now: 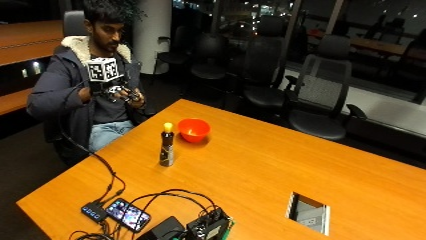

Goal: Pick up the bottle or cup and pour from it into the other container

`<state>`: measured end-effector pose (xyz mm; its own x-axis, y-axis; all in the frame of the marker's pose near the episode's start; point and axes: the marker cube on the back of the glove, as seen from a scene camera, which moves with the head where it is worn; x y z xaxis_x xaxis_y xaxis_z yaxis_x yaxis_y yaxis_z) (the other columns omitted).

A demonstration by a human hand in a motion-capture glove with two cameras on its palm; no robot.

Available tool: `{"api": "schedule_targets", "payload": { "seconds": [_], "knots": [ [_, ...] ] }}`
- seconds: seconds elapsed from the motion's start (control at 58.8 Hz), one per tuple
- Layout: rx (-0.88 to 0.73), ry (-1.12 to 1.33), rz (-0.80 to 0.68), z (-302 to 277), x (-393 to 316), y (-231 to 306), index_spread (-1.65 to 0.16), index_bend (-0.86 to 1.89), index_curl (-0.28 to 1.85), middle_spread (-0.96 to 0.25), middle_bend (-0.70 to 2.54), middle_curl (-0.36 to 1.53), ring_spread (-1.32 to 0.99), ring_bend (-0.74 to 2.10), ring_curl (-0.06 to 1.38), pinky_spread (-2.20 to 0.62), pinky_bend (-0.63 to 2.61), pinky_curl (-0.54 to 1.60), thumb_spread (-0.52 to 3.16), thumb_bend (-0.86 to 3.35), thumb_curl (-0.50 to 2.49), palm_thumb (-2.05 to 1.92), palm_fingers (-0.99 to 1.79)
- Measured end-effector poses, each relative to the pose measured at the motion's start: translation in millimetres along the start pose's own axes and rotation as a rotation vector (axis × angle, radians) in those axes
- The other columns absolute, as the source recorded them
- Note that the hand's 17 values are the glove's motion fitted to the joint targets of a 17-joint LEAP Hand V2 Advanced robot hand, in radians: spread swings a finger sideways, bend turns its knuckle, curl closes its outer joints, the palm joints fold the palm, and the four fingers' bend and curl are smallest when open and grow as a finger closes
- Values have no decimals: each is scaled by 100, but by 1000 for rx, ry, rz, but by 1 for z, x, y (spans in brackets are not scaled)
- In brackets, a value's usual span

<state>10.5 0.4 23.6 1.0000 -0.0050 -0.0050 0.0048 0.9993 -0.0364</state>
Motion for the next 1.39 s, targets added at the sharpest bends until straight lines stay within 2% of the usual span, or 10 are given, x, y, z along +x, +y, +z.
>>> {"api": "schedule_targets", "payload": {
  "seconds": [0.221, 0.459, 0.612, 0.867, 1.139, 1.292, 1.394],
  "knots": [
    [-9, -91, 82, 27, 41, -32, -36, 13, 27, -1, 21, 31, 19, 20, 23, 38, 47, 23, 99, -3, 26, 15, 38],
    [77, -201, 150, 73, 70, -70, -34, 12, 24, 3, 21, 32, 20, 21, 25, 38, 54, 26, 96, -3, 28, 16, 30],
    [87, -386, 235, 107, 78, -97, -33, 12, 23, 5, 21, 33, 20, 23, 26, 38, 58, 27, 93, -3, 29, 19, 27],
    [103, -886, 339, 152, 100, -180, -29, 11, 21, 9, 23, 34, 22, 27, 28, 37, 65, 29, 92, -2, 32, 29, 22],
    [129, -1215, 308, 181, 98, -227, -26, 12, 21, 11, 26, 35, 22, 28, 28, 37, 68, 30, 90, -2, 34, 38, 21],
    [122, -1305, 245, 194, 92, -246, -26, 12, 21, 10, 30, 36, 22, 32, 29, 35, 65, 29, 88, -2, 34, 43, 25],
    [118, -1331, 194, 202, 83, -255, -26, 13, 21, 6, 34, 36, 19, 36, 30, 33, 63, 28, 86, -2, 35, 48, 37]
  ]
}}
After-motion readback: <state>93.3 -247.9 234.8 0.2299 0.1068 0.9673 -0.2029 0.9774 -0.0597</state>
